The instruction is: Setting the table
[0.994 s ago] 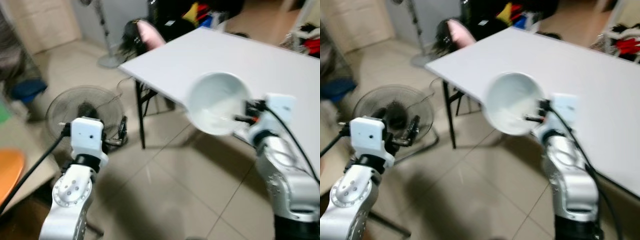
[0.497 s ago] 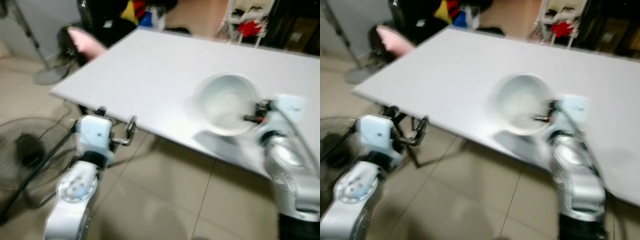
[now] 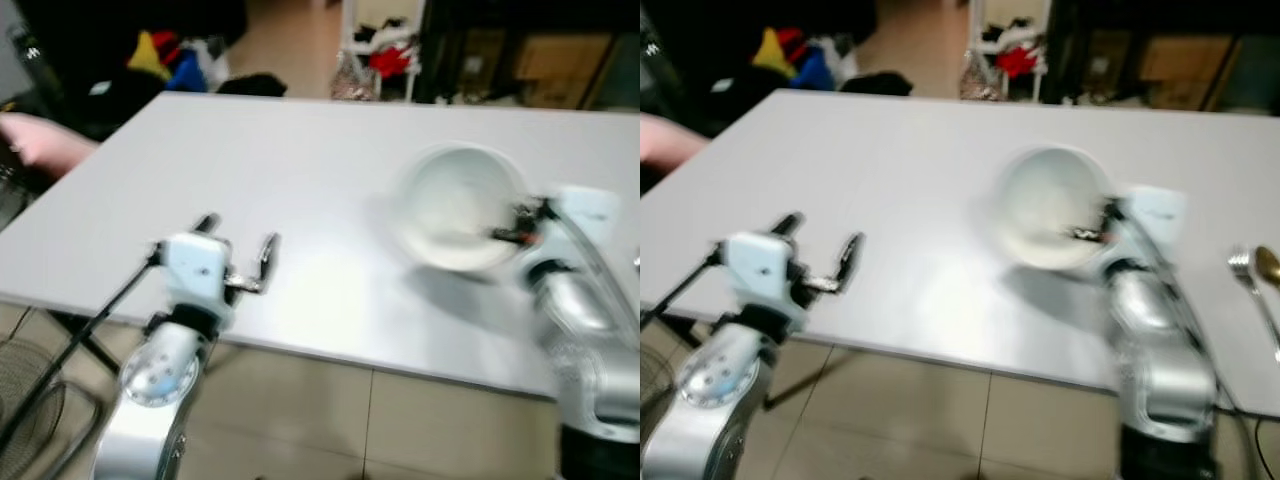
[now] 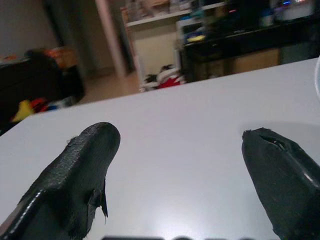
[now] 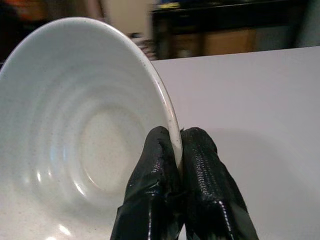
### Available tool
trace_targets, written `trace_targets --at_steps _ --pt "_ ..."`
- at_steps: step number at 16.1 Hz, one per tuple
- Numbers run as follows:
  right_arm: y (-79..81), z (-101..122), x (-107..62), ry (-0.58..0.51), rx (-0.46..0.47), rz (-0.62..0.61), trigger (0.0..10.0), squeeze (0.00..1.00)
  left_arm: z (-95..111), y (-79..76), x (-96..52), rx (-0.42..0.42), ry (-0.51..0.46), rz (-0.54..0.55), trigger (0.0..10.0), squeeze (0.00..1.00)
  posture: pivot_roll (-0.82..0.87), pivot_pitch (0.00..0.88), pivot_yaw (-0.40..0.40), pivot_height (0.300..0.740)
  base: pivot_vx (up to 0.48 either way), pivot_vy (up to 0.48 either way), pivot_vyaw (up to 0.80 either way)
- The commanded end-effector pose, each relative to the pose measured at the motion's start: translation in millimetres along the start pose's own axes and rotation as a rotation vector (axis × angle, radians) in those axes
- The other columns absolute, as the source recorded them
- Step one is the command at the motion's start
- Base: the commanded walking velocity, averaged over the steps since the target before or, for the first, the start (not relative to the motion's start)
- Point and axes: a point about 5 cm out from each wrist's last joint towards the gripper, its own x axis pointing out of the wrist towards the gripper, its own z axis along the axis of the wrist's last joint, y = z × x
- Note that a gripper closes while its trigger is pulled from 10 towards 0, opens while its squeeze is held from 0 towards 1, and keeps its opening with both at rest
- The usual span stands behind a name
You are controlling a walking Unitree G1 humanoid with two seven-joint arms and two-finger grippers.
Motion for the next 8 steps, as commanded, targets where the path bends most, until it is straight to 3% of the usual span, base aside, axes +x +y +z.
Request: trace_targets --at_steps 1,5,6,8 --pt "16.6 10.6 -3.5 -0.037 0.030 0.068 10.0 0.00 -1.5 7.5 -2.8 0.017 0.009 0.015 10.0 0.13 -0.14 0.000 0.058 0.740 0.360 0.000 -0.80" --pt "13.6 10.1 -5.2 -0.020 0.062 0.050 10.0 0.00 -1.7 4.2 -2.1 0.011 0.008 -0.009 10.0 0.13 -0.15 0.000 0.063 0.740 0.359 0.000 -0.80" --pt "12.2 8.7 -3.5 -0.001 0.118 0.053 10.0 0.00 -1.5 3.3 -1.9 0.010 0.005 -0.017 10.0 0.13 -0.15 0.000 0.065 0.740 0.349 0.000 -0.61" --pt "13.2 7.1 -1.9 0.022 0.149 0.078 10.0 0.00 -1.2 2.5 -2.5 0.007 0.004 -0.028 10.0 0.13 -0.15 0.000 0.065 0.740 0.349 0.000 0.00"
